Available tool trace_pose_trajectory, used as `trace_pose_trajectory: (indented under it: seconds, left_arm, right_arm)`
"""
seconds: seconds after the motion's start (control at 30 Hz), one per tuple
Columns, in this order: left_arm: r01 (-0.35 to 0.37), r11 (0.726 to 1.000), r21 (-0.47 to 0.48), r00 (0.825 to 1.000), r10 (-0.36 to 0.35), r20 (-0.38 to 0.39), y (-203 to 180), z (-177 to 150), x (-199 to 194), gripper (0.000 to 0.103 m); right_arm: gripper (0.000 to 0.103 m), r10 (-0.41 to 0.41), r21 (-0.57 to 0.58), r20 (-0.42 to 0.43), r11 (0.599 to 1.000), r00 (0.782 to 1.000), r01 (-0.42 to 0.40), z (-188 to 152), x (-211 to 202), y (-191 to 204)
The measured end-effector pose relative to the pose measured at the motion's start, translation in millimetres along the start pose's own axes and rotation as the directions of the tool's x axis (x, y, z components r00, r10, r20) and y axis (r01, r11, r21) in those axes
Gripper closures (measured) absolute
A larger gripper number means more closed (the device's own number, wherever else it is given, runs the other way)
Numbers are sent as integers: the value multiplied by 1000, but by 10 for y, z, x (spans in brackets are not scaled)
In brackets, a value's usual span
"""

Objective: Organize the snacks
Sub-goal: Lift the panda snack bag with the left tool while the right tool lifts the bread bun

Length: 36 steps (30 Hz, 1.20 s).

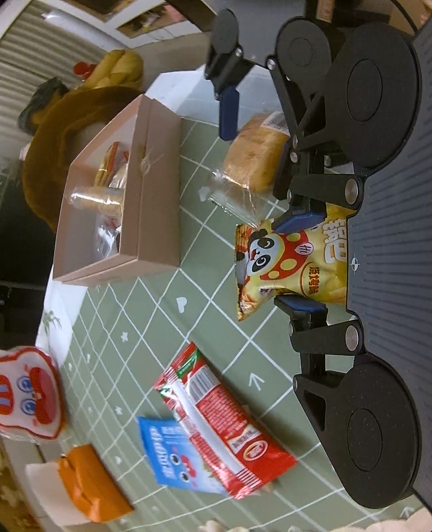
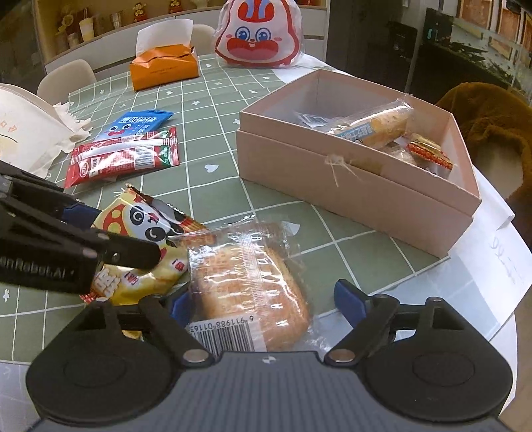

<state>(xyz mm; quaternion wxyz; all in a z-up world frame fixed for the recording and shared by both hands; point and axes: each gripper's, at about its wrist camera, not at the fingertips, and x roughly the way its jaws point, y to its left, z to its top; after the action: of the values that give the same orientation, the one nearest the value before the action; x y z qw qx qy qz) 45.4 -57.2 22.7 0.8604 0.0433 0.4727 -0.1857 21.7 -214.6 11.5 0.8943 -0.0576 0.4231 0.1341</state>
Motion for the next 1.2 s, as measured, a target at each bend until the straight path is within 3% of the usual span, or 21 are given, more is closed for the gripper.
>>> trace_pose_trajectory:
  seconds: [0.17,0.3,0.47,0.63,0.83,0.97,1.03,1.2]
  left_arm:
    - [-36,999,-24,999,36,6,67,6,14,45]
    - [25,997,-72,1000,-26,-13,95,15,107,45]
    - [-22,1000,-16,1000,22,-2,-61,-4,143,43]
    - [-15,999,-43,1000,16,18,-39,-44,128,44]
    - [26,995,-100,999,-24,23,68,-67,72,50]
    - [63,972,-228,998,-57,35,252,-103,19,55]
    - [58,971,-234,998,-52,32,269,-117,4,55]
    - [40,975,-218,999,-36,23,250,-145,-21,56]
  right_arm:
    - [17,-1,0,13,1000,1000,1,-26,-11,-8]
    - [16,-3,4,19,1000,1000,3,-37,-16,-6]
    - [13,0,5,22,1000,1000,0,-46,-13,-17]
    - [0,31,-18,-6,999,1000,-31,-47,17,-18]
    - [0,31,-19,-6,999,1000,-31,-67,6,-14]
    - [4,36,-19,-23,999,999,-36,-55,-10,-33]
    - [11,28,-12,-30,1000,999,-28,-39,-42,-48]
    - [11,11,25,19,1000,1000,-11,1,-192,-107]
